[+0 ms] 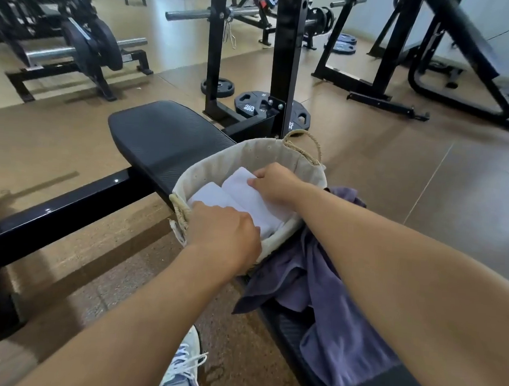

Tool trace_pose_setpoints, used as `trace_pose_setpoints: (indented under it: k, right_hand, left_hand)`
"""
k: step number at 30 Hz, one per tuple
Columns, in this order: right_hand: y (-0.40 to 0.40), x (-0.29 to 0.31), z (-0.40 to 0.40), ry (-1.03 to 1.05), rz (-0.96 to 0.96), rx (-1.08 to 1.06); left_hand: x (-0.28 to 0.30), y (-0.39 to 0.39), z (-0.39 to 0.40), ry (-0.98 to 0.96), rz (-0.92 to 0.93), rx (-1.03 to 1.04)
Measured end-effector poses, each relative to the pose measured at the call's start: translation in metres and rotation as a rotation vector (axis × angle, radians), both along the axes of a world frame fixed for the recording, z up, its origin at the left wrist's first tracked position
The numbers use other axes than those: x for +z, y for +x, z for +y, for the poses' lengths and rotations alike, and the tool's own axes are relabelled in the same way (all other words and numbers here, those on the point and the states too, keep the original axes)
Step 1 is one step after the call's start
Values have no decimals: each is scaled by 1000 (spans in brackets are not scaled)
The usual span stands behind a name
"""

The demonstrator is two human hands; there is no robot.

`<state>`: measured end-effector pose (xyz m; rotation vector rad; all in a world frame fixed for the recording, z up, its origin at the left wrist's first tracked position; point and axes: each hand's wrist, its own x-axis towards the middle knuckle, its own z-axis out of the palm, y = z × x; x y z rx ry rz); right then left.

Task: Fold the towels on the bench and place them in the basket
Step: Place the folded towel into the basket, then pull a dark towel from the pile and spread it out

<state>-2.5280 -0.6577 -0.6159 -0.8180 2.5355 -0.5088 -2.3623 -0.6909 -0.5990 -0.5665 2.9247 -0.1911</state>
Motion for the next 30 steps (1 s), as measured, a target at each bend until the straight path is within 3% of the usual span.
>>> trace_pose_setpoints:
  k: [11, 16, 18, 22, 26, 28, 30]
  right_hand:
    - [12, 1, -8, 107, 17, -9]
    - [10, 2, -2, 144, 94, 49]
    - [8, 5, 0, 101, 166, 84]
    - [20, 15, 18, 221, 217, 257]
    - [23, 27, 63, -14, 492, 192]
    - [28, 24, 99, -236, 603, 72]
    - [39, 6, 139, -330, 675, -55]
  left_hand:
    - [6, -1, 4, 23, -58, -11]
    - [8, -2, 6, 69, 45, 44]
    - [7, -2, 7, 92, 77, 65]
    - [7, -2, 7, 104, 80, 76]
    - [11, -4, 15, 163, 168, 68]
    - [8, -8, 21, 189, 247, 13]
    - [6, -12, 29, 233, 373, -80]
